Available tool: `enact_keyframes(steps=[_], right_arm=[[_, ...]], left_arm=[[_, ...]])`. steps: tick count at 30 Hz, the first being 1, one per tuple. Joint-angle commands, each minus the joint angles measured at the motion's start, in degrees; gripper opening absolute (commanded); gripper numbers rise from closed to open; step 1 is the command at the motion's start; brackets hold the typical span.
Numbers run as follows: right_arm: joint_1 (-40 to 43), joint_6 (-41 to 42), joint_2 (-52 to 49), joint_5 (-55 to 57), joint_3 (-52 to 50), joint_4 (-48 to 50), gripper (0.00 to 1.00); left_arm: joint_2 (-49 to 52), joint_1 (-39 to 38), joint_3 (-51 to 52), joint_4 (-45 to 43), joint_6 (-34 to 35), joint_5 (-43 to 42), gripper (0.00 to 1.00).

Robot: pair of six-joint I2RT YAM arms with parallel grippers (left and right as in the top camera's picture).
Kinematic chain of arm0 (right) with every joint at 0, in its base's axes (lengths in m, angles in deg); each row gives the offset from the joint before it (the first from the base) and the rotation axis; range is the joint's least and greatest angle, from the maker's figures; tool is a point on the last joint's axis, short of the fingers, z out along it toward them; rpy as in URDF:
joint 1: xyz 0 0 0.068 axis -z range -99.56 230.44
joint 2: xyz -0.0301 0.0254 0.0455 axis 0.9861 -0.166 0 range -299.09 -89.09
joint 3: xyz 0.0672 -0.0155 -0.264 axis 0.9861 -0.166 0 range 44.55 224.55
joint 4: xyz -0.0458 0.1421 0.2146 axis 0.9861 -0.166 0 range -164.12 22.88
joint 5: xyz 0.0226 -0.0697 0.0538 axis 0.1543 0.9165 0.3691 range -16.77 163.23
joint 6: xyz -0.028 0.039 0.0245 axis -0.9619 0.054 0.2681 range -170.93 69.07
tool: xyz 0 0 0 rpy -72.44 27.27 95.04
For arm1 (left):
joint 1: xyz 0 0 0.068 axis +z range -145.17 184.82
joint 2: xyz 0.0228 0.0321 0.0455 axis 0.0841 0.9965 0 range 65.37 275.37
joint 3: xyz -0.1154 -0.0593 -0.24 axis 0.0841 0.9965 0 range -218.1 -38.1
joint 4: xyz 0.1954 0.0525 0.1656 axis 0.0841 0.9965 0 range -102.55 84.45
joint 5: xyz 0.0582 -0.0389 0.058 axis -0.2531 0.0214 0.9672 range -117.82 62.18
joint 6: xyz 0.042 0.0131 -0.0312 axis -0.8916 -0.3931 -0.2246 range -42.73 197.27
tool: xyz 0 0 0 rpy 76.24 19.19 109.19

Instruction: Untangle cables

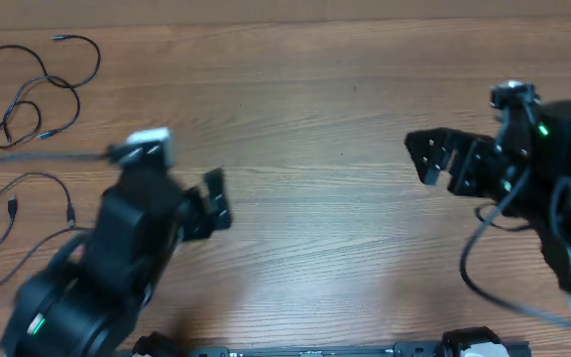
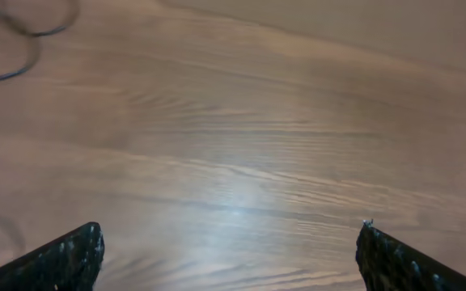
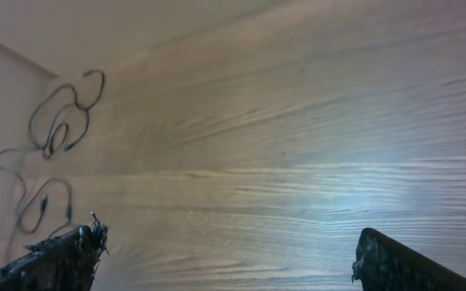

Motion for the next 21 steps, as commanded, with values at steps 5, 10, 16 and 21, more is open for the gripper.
enact_keyframes(steps=[5,10,16,21], right_arm=[[0.22,-1.46,6.23,4.87,-2.54,1.88,1.00],[0.24,-1.46,4.55,4.87,-2.56,2.27,1.00],[0.24,-1.46,1.77,4.85,-2.56,2.25,1.00],[0.24,-1.46,0.33,4.85,-2.56,2.23,1.00]], left_arm=[[-6.21,-0.11,-0.83,6.27,9.27,8.61,1.00],[-5.88,-0.11,-0.83,7.52,9.27,8.44,1.00],[-5.88,-0.11,-0.83,7.54,9.27,8.44,1.00],[-5.88,-0.11,-0.83,7.54,9.27,8.44,1.00]])
